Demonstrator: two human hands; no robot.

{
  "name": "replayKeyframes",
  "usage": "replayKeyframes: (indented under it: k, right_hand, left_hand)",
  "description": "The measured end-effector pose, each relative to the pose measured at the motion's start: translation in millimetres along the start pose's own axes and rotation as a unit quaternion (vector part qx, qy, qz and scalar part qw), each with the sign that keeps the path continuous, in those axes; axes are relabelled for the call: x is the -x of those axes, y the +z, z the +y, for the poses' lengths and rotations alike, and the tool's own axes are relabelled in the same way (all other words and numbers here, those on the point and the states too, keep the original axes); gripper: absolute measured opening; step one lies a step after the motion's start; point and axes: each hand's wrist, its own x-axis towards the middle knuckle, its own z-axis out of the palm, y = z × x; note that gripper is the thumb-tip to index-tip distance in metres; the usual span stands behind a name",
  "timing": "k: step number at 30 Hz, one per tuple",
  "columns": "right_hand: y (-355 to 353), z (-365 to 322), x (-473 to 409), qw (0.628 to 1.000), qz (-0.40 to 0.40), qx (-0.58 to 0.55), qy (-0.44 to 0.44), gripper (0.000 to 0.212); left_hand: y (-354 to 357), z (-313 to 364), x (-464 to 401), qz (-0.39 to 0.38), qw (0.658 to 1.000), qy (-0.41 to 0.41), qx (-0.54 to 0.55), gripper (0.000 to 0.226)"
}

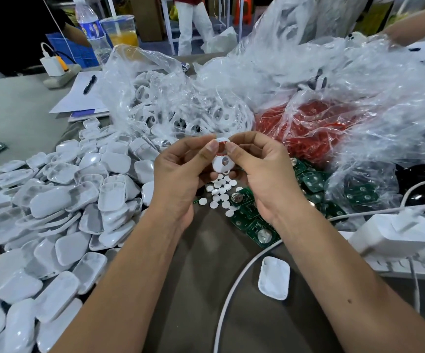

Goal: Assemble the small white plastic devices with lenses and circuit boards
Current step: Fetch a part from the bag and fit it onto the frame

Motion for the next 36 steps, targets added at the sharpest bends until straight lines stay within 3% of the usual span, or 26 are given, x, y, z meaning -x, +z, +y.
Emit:
replayKeyframes:
  k: [5, 14, 20, 27, 36]
  right_hand:
    - [1, -1, 2, 1.000, 0.001, 0.004, 0.007, 0.008]
    - [-3, -7, 3, 0.987, -0.070, -0.119, 0.078, 0.011]
    - [-2, -2, 0, 0.997, -0.027, -0.058, 0.038, 0.012]
    - [-3, 4, -2, 1.000, -0.006, 0.004, 0.010, 0.014]
    - [-6, 6, -3, 0.999, 0.026, 0.041, -0.018, 0.014]
  left_hand:
    - [-1, 0, -2, -0.001, 1.000, -0.012, -0.010, 0.022]
    - [-2, -2, -5, -0.035, 0.999, -0.029, 0.000, 0.025]
    - [-2, -3, -6, -0.008, 0.999, -0.013, -0.052, 0.014]
    - [-3, -11, -11, 0.047, 0.985, 0.062, -0.156, 0.005]
    - [-10, -15, -10, -0.026, 0.974, 0.064, -0.217, 0.012]
